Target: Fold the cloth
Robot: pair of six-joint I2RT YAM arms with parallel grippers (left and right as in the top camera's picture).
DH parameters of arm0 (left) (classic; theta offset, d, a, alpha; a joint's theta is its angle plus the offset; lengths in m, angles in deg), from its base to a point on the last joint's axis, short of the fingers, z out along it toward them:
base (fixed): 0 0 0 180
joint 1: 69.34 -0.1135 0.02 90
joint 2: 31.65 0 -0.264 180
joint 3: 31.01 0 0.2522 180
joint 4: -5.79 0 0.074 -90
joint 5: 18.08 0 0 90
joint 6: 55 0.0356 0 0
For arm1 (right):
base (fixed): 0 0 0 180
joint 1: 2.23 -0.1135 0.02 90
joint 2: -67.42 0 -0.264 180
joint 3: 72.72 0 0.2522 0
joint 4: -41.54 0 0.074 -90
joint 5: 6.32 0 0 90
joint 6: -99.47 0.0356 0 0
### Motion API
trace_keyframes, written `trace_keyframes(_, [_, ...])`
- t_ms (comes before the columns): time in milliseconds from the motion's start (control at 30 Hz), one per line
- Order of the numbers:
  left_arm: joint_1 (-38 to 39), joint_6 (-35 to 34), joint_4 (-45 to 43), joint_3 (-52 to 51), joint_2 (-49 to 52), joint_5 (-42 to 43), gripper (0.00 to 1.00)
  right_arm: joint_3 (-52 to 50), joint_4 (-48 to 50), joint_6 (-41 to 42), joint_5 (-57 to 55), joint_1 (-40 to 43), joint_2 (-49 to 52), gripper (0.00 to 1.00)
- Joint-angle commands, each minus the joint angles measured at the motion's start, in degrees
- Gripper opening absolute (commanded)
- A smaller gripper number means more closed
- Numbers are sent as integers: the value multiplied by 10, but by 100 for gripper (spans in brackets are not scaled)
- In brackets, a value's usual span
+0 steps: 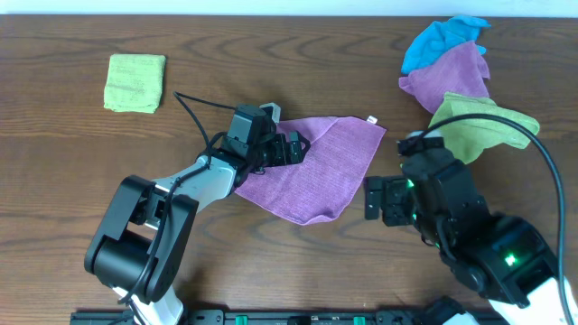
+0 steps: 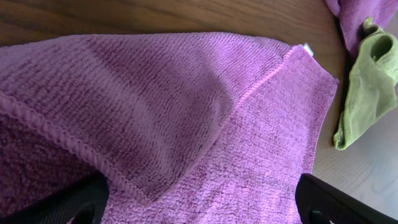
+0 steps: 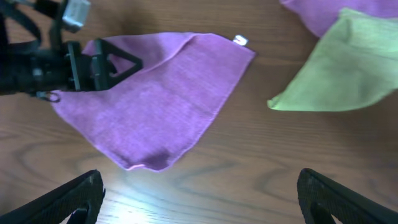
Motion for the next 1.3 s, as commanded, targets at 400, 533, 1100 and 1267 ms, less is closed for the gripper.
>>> trace_keyframes(400, [22, -40, -61, 12, 23, 1, 96, -5, 12, -21, 33, 5, 3, 99])
trace_keyframes(533, [22, -52, -68, 12, 24, 3, 96, -5, 12, -21, 34, 5, 3, 99])
trace_keyframes(1100, [-50, -139, -282, 12, 24, -184, 96, -5, 12, -21, 33, 5, 3, 99])
trace_keyframes(1267, [-89, -203, -283, 12, 24, -218, 96, -5, 11, -21, 33, 5, 3, 99])
